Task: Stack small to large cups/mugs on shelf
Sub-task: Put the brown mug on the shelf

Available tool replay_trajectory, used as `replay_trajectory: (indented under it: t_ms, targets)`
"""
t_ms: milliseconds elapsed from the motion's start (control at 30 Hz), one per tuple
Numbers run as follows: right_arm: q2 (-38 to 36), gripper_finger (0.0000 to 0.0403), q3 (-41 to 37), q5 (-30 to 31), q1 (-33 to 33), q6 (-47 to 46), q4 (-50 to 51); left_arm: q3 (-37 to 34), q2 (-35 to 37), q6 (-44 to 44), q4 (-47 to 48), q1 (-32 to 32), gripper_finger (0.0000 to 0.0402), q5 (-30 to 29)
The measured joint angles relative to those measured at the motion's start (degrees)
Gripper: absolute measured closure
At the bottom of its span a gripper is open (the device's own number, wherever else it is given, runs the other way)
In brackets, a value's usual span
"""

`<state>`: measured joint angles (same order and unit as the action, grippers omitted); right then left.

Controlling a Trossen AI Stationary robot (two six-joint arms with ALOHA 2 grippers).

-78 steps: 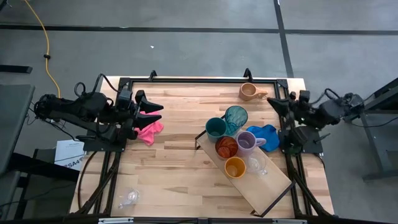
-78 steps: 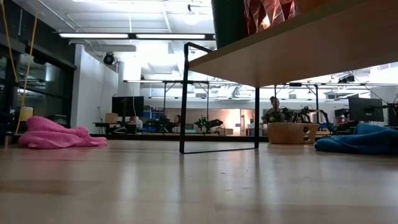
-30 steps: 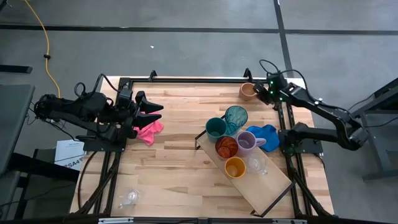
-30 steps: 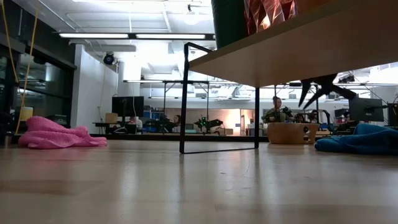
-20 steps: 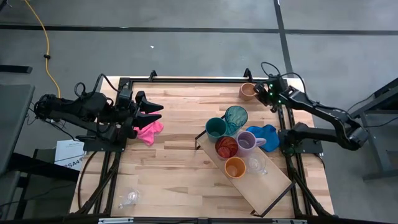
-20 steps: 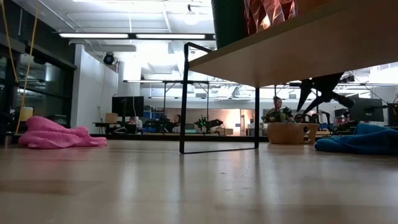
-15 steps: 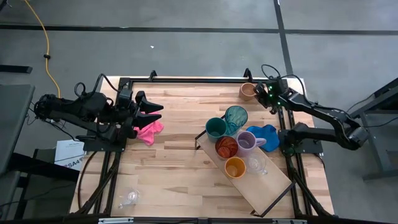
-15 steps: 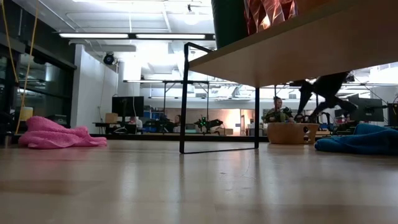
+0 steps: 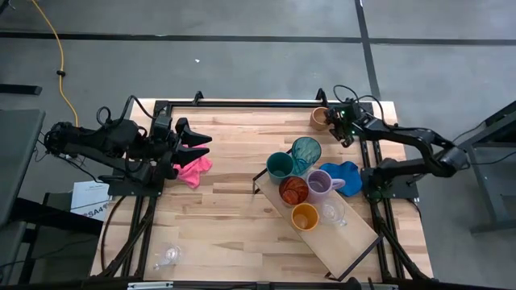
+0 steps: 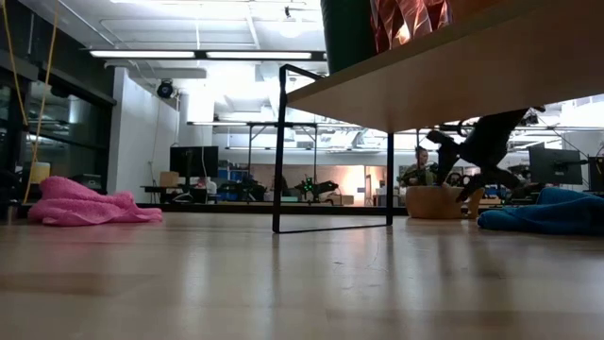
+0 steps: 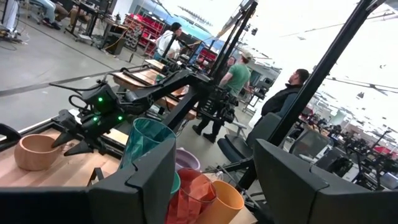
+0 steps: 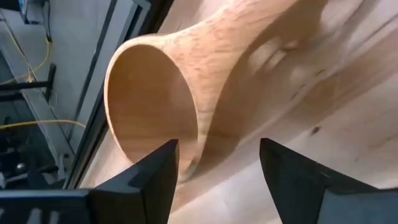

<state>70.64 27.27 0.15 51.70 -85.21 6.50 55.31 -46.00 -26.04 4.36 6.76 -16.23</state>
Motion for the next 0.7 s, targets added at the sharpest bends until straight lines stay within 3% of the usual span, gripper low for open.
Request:
replay_trajectory:
  t_ms: [300,700]
  targets:
    - [1.9,0.0203,0.0,3.0,0.0,-2.8,-1.4,0.0,0.0,0.0,0.0,0.0,0.0197,0.0]
    - [3.9,0.0375,0.0,2.9,0.0,-1.9,-0.9,0.0,0.0,-1.3,0.0,0.0,0.0197,0.0]
